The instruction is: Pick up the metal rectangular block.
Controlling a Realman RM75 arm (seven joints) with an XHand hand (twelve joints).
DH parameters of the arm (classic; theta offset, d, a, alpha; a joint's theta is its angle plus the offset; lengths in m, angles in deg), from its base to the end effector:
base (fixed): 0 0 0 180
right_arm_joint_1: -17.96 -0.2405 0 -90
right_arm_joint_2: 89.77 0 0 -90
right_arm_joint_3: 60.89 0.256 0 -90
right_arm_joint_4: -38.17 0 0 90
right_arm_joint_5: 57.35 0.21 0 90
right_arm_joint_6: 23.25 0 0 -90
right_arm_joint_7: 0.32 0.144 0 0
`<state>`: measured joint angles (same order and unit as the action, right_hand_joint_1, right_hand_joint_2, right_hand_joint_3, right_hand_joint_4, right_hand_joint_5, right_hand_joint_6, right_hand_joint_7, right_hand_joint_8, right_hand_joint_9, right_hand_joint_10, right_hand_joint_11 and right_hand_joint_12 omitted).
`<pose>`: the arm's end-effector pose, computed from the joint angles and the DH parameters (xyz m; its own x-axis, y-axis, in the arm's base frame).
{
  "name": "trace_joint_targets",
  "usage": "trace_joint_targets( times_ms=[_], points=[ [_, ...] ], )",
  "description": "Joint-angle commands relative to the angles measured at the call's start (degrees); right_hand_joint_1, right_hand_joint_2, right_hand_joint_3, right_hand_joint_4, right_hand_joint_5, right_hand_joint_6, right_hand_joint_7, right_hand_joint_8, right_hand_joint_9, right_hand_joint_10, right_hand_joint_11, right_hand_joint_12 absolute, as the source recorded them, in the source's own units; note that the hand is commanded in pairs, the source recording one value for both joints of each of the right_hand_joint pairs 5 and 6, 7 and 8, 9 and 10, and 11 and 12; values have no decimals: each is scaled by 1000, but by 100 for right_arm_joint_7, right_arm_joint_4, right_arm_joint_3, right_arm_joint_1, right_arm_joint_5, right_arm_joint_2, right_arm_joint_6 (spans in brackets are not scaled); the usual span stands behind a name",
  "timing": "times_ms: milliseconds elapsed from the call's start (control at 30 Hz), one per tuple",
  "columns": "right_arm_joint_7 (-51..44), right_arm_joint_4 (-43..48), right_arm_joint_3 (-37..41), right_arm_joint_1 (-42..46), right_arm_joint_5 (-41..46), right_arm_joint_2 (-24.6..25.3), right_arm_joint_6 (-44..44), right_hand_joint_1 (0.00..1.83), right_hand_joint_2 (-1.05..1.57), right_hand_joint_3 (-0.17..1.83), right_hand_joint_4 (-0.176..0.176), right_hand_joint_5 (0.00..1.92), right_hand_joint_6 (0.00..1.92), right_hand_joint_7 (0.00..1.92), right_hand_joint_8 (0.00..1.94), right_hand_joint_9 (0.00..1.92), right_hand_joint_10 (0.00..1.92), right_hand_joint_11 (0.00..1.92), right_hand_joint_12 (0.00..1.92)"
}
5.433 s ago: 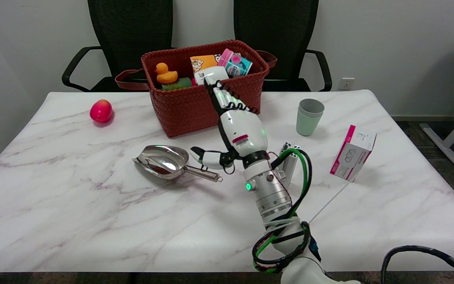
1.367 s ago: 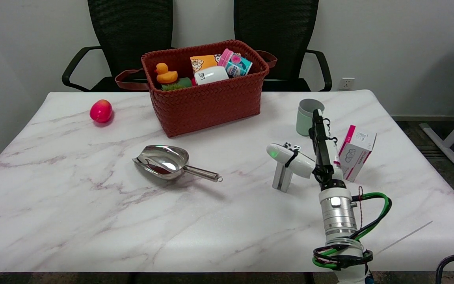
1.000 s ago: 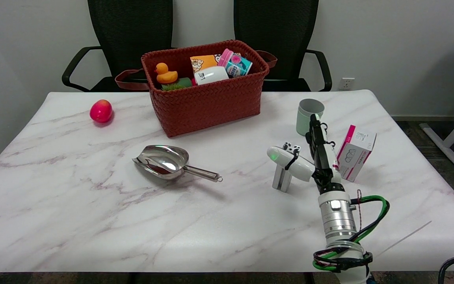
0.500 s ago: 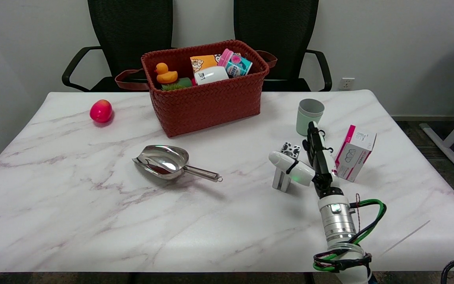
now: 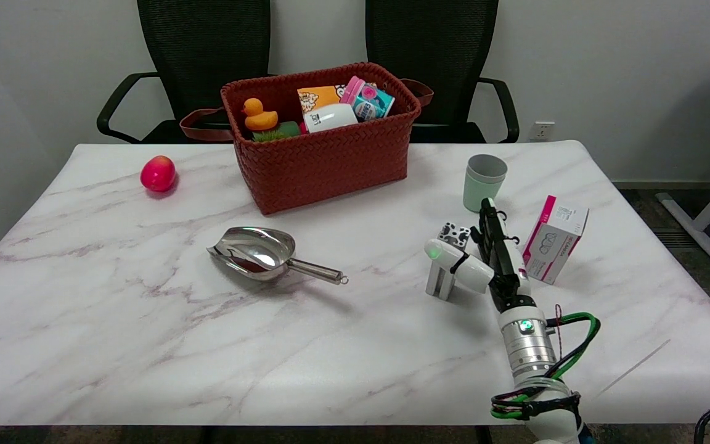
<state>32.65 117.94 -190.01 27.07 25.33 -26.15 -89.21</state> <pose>-0.3296 -0.2406 0.3077 0.1231 0.3810 0.9163 -0.9886 -0.0335 0.1468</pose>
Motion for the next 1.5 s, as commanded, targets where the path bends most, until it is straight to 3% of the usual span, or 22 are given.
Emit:
trace_joint_targets(
  times_ms=[33,933,1067,1500],
  points=[
    [263,-92,88,-29,-56,-5,392,917,607,-175,0,0,0,0,0,0,0,148,148],
    [264,-84,24,-22,-64,19,735,984,586,-175,0,0,0,0,0,2,2,180,180],
    [280,-76,23,-22,-64,19,735,988,593,-175,0,0,0,5,5,76,76,205,205],
    [580,-117,-8,-22,-139,19,735,985,622,-175,0,43,43,334,334,275,275,335,335]
  ],
)
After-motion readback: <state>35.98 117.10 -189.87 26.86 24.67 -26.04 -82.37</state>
